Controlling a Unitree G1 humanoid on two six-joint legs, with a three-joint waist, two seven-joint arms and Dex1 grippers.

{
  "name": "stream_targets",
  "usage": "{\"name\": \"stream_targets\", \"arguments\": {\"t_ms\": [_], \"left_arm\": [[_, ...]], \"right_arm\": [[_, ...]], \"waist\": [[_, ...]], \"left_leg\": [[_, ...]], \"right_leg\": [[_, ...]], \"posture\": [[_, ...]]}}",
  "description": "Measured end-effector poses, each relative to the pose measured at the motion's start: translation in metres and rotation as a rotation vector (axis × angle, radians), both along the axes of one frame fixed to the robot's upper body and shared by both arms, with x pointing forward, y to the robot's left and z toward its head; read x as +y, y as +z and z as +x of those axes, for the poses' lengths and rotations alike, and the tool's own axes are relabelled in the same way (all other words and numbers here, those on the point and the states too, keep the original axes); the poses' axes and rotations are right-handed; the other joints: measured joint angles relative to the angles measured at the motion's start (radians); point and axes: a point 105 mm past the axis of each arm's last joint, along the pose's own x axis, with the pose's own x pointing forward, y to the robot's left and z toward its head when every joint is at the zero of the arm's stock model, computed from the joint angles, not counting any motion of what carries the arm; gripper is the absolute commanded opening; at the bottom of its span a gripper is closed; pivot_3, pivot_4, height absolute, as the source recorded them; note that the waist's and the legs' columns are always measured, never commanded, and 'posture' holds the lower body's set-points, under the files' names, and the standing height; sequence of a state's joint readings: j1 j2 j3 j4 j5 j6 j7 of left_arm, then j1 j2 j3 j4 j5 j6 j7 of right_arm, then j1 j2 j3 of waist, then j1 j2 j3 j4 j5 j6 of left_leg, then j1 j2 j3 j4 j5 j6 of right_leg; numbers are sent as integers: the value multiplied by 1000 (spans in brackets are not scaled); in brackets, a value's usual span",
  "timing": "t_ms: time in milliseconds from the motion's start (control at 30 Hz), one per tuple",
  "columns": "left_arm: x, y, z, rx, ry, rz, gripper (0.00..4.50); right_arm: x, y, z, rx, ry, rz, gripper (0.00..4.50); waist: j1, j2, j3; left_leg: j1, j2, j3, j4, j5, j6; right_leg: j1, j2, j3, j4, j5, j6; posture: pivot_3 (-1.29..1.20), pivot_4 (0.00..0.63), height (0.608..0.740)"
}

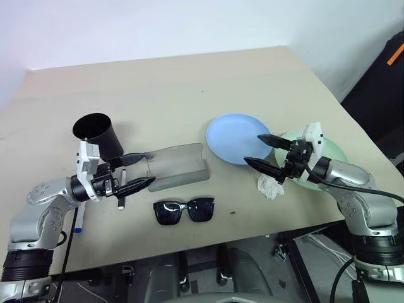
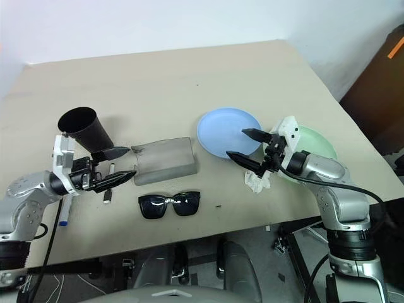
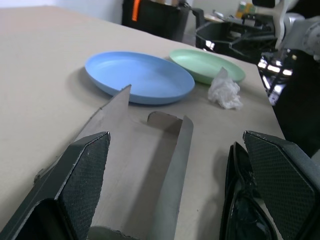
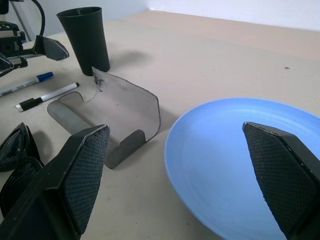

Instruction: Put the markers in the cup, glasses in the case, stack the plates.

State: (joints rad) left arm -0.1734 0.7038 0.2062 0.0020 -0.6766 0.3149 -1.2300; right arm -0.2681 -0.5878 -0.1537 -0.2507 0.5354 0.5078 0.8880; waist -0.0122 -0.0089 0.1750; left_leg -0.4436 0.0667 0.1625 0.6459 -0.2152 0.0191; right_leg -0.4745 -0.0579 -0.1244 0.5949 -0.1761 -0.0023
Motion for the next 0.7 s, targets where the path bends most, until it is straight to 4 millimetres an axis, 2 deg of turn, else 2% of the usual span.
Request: {"name": "stream_targets", "arguments": {"t_ms": [233,367,567,700], "left_arm": [[-7,4,17,-31,-38,-10,4460],[-11,12,27,-77,-43,-16,4460],[-20,9,28,-74,-66,-29,4460],[-27,4,27,-70,-93,-30,4460]], "right_arm": [[-6,-3,0,-7,-53,-1,4500],[-9,0,0,-22,-67,-5,4500],[-20,5,1,-36,-105,-27,4500],[-38,-6,-5,87,-158,-59,4500]], "waist": [[3,0,0],[1,0,0],[2,0,0],[7,0,0]], "left_leg": [[-1,0,0,1,0,0],[0,0,0,1,0,0],[0,0,0,3,0,0],[0,-1,-1,3,0,0]], "right_leg": [[1,-1,-1,0,0,0],[1,0,0,1,0,0],[1,0,0,2,0,0],[2,-1,-1,2,0,0]], "posture": [[0,150,740],[0,150,740],[0,150,740],[0,150,740]]}}
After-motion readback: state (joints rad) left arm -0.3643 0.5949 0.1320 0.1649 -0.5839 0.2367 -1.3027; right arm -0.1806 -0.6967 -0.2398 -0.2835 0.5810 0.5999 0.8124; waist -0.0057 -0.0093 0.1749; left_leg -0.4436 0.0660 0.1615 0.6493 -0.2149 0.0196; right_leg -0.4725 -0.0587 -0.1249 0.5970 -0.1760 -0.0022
